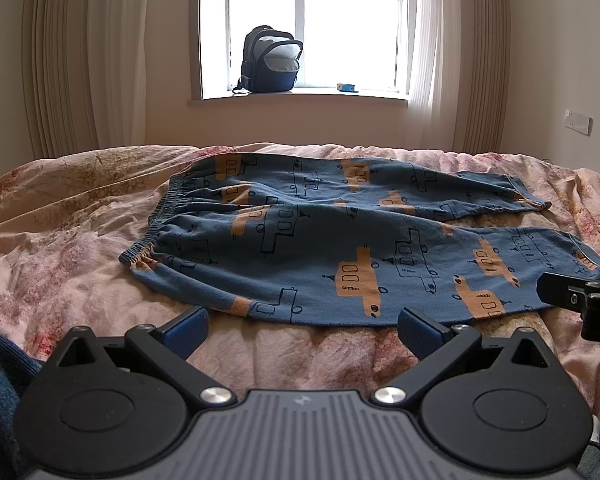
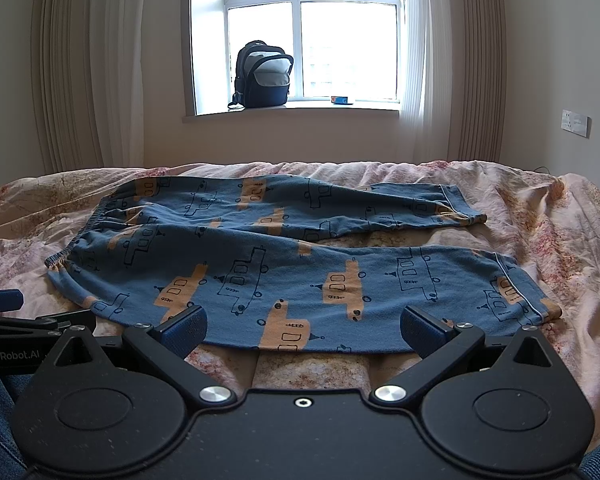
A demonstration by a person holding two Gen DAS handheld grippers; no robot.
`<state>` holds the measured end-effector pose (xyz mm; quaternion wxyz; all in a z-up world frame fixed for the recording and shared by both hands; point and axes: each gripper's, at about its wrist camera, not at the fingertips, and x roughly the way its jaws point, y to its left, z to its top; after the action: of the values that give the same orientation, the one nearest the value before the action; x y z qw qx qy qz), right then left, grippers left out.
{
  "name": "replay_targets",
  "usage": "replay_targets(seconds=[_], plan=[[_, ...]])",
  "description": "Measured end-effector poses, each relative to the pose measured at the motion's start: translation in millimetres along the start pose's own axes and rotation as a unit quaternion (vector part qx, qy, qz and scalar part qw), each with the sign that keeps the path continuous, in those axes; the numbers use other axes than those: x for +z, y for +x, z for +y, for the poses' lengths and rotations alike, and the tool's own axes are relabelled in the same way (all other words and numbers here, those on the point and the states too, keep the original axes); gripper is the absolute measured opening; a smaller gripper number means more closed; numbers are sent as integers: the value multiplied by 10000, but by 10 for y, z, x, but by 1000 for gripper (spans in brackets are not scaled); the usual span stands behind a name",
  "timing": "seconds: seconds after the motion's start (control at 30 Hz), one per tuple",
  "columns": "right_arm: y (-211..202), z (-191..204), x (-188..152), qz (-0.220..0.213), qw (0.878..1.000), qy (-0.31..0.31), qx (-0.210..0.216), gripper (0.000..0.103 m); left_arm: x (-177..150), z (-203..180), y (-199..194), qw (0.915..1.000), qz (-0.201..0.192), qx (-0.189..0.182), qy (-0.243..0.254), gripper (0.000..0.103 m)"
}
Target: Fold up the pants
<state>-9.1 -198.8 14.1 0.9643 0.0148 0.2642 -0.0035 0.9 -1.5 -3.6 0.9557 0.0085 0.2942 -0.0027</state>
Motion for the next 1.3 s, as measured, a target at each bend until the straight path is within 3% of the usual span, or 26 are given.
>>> replay_targets(seconds=[1.07, 1.2, 1.3], plan=[[4, -4, -7, 21, 10000, 0, -1, 103, -15, 4, 41, 9999, 111, -35, -55, 103], [16, -10, -5, 49, 10000, 23, 17, 103, 17, 60, 84, 9990, 301, -244, -221, 103], [76, -78, 11, 256, 9992, 218, 204, 103, 161, 208, 206, 9905, 734, -885, -751, 103]])
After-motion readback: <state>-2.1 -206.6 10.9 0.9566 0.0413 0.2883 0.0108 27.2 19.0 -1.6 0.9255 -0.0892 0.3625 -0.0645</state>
